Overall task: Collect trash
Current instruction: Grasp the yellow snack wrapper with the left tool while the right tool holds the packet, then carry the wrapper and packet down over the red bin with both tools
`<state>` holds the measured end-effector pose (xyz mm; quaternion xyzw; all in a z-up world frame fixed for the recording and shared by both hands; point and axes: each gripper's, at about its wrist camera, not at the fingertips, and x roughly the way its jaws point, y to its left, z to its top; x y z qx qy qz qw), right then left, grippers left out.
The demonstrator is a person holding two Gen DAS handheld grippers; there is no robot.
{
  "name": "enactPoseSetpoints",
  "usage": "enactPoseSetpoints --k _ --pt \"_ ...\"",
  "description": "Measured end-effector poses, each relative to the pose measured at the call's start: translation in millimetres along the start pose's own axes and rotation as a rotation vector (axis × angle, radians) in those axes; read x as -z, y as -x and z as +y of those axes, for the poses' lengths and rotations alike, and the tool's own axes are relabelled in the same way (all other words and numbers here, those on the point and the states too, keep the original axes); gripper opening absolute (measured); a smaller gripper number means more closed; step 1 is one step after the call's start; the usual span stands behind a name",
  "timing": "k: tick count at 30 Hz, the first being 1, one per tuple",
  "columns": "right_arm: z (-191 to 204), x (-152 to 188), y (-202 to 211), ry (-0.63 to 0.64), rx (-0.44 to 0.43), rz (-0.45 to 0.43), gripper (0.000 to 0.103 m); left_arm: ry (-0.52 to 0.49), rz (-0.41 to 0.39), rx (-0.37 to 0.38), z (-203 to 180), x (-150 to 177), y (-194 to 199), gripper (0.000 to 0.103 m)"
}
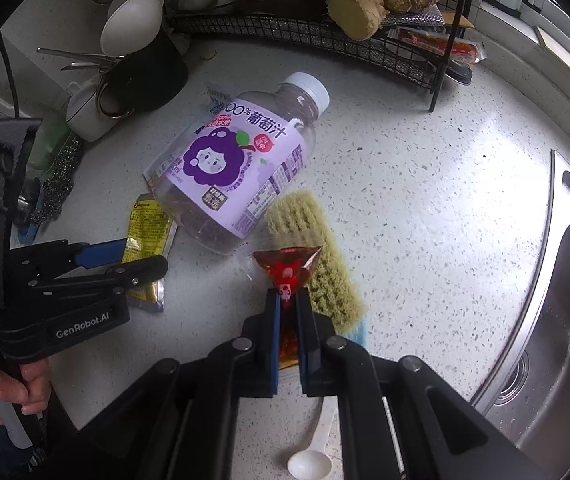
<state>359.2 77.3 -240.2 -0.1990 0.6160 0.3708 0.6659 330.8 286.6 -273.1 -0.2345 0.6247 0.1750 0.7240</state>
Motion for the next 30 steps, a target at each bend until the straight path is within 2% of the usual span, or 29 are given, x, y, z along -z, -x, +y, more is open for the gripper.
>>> enactPoseSetpoints --k 9,19,21,30 --pt "5.4 36.3 25.8 -0.01 0.005 -0.032 0.006 -0.054 -0.052 -0.002 -29.8 43.8 28.3 0.04" --pt "10.2 92.0 76.6 -0.038 0.016 -0.118 0.006 -0.129 -0.144 -0.016 -53.0 102.5 84.1 0.04" --pt "14.0 102.8 83.8 -0.049 0.026 -0.137 0.006 -0.146 -0.162 -0.02 -57.1 121.8 106.9 0.04" --pt "15.9 177.4 133.2 -0.111 0.027 -0.228 0.006 -0.229 -0.251 -0.013 -97.6 200.0 157.7 0.04"
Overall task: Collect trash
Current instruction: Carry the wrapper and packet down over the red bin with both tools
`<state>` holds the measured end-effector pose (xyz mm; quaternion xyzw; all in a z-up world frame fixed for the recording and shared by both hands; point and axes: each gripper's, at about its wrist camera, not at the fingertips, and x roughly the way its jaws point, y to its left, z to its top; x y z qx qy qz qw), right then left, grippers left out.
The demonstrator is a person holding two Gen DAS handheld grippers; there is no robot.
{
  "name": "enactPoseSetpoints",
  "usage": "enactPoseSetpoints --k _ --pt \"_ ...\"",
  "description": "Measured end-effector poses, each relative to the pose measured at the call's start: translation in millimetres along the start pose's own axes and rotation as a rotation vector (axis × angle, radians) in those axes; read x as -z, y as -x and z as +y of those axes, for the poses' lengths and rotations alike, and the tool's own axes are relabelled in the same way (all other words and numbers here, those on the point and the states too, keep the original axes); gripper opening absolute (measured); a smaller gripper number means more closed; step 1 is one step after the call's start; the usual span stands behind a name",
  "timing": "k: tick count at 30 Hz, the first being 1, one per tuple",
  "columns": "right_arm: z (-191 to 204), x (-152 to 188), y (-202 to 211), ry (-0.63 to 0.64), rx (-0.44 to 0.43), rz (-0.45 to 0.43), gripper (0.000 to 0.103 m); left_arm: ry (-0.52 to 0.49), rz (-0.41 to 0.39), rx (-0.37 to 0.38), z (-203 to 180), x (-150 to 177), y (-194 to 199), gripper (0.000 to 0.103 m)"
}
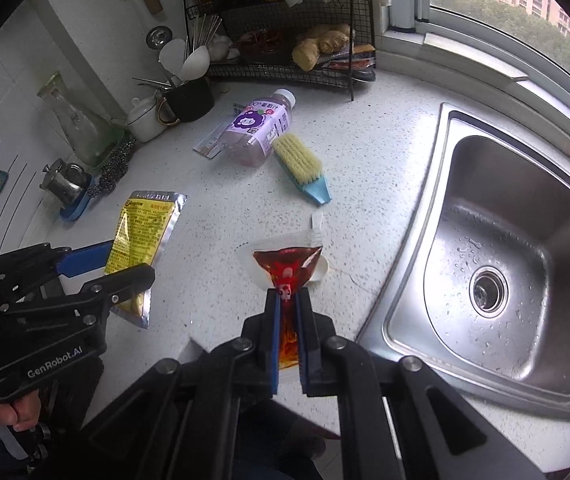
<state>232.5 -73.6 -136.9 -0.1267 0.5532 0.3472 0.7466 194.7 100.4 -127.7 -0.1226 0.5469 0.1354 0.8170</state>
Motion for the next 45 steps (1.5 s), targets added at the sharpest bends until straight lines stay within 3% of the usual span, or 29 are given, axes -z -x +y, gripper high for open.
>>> enactPoseSetpoints --k 10,21,31,39,45 --pt "-2.0 94.3 66.6 -0.056 0.034 -0.076 0.006 -0.099 -0.04 0.029 -60.7 81.8 47.8 0.04" --pt "-11.5 180.7 94.0 -0.193 0.077 -0.086 0.006 -0.259 -0.004 0.076 -110.9 141.7 53.5 0.04" --pt "-33.3 223.7 76.9 -0.349 0.135 -0.01 0.006 -0.337 0.126 0.15 -144.2 162.2 -1.2 0.04" --pt "-52.9 255.2 29.7 -0.355 0.136 0.075 0.006 -0.336 0.236 0.161 -163.9 192.5 -71.8 0.04" --pt "-75.1 279.6 -17.6 -0.366 0.121 0.12 0.006 -0.318 0.271 0.151 -173.7 205.6 -128.2 0.04"
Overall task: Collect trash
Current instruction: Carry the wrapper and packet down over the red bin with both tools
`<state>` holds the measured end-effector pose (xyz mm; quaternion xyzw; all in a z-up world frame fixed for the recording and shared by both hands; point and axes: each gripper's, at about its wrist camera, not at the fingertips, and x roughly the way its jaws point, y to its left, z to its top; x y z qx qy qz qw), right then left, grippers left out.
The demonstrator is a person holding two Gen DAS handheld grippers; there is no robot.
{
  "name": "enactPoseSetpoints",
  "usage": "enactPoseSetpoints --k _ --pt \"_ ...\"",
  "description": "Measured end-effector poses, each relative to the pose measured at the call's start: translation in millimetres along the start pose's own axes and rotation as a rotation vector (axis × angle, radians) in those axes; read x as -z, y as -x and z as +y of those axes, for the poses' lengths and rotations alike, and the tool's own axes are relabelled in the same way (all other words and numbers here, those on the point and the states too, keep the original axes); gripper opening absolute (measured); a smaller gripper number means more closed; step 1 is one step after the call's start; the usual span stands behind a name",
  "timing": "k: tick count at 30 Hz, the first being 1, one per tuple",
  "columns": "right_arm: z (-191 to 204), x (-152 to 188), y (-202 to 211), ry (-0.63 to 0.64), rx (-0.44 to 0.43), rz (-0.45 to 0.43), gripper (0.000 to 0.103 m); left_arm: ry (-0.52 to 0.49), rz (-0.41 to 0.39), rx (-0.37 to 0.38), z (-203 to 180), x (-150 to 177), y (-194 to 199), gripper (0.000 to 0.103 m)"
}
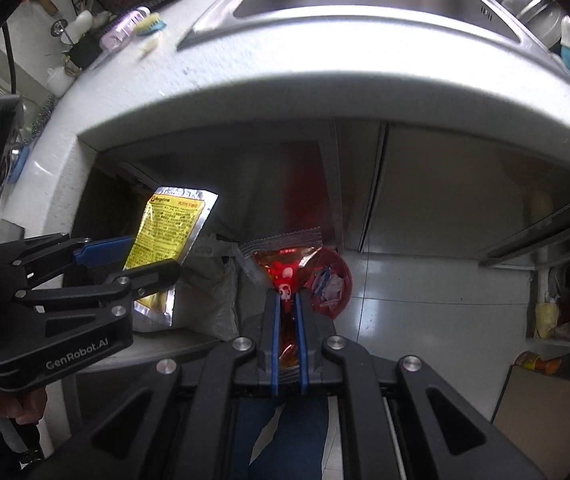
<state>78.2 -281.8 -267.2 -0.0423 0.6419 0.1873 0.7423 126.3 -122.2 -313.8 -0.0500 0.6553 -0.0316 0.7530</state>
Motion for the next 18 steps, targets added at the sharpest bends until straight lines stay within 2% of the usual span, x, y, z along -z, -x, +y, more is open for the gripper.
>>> enactPoseSetpoints --k 1,9,18 --pt "-4.5 0.4 -8.9 -0.008 -0.002 0.009 0.006 0.013 -0.012 -0.042 -0.1 -0.9 -8.8 0.04" --pt "-41.4 1.8 -77.8 -0.074 -0.003 0.057 0.006 0.05 0.026 -0.043 10.7 -5.1 -84.0 0.04" --pt "-63.6 6.2 -122.3 -0.117 0.009 0.092 0.006 -0.016 0.021 -0.055 0.8 -15.6 -139.9 0.041"
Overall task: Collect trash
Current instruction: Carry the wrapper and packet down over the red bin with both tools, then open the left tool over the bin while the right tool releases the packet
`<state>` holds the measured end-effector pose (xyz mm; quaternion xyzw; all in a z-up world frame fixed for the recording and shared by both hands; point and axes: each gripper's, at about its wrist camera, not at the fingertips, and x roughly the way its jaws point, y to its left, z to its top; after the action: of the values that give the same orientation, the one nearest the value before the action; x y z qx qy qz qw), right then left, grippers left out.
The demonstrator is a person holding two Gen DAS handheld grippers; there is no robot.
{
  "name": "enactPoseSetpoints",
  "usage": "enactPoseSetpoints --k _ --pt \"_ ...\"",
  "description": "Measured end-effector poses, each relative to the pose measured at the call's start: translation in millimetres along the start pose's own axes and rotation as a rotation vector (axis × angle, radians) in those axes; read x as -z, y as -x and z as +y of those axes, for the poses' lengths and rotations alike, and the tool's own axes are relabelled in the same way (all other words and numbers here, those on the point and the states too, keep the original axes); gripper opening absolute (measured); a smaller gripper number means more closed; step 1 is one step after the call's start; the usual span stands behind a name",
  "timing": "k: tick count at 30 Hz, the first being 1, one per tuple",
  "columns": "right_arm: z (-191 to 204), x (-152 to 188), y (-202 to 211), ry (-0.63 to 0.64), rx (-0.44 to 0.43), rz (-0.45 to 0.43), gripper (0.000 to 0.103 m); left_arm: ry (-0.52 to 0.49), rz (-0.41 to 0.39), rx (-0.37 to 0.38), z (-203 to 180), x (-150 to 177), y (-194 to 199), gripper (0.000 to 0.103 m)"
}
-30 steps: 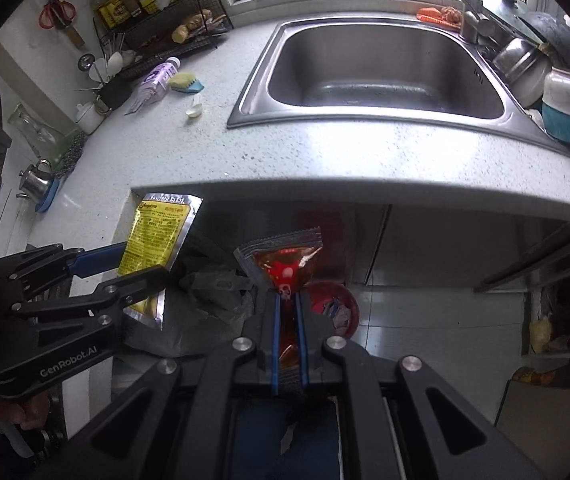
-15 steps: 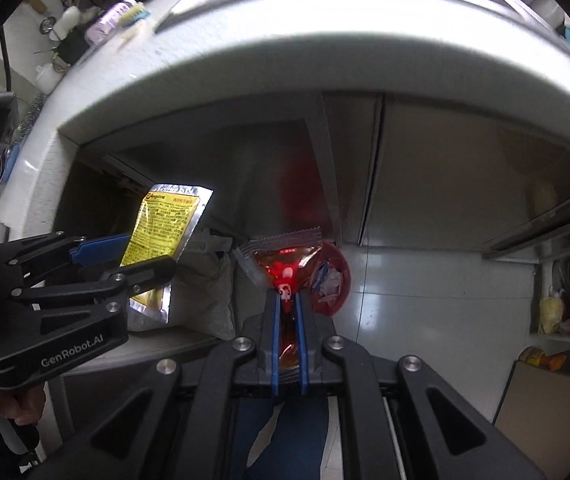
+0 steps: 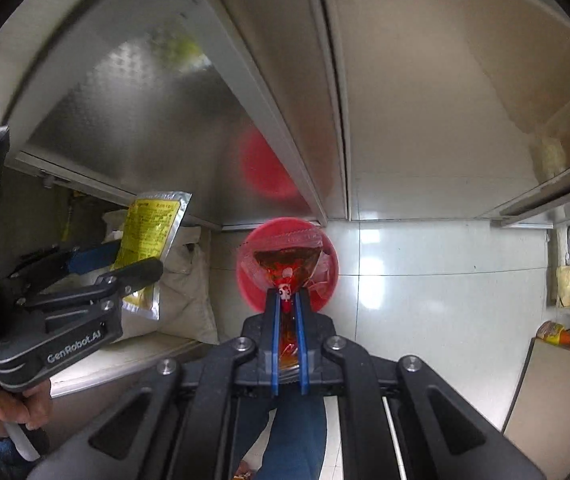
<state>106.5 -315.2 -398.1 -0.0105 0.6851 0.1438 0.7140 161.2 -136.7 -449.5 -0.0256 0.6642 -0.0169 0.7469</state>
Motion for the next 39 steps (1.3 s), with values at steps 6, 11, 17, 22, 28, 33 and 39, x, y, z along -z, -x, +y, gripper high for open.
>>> enactPoseSetpoints --k 6,11,17,22,28,33,39 --pt "-3.7 -0.3 -4.8 -0.034 0.0 0.015 0.006 -0.039 0.012 0.004 -5.9 -2.3 -13.8 0.05" --pt "-9.4 7.7 -2.7 -0.041 0.003 0.017 0.006 -0.027 -0.006 0.035 -1.1 -1.9 -8.4 0.082" --pt "-1.6 2.3 -7.3 -0.053 0.008 0.012 0.006 -0.004 -0.02 0.048 7.1 2.8 6.3 0.09" --pt "6.6 1.9 -4.0 -0.031 -0.002 0.008 0.006 0.007 -0.032 0.003 17.5 14.3 25.1 0.103" --pt "29.0 0.1 -6.2 0.033 -0.031 0.014 0.006 0.053 -0.043 -0.009 39.8 30.5 44.8 0.103" --pt "51.7 -5.2 -20.1 0.095 -0.05 0.032 0.007 0.126 -0.04 -0.041 62.9 41.5 46.1 0.103" --pt "72.6 -7.0 -40.7 0.162 -0.064 0.067 0.007 0.186 -0.036 -0.071 82.8 52.3 43.8 0.103"
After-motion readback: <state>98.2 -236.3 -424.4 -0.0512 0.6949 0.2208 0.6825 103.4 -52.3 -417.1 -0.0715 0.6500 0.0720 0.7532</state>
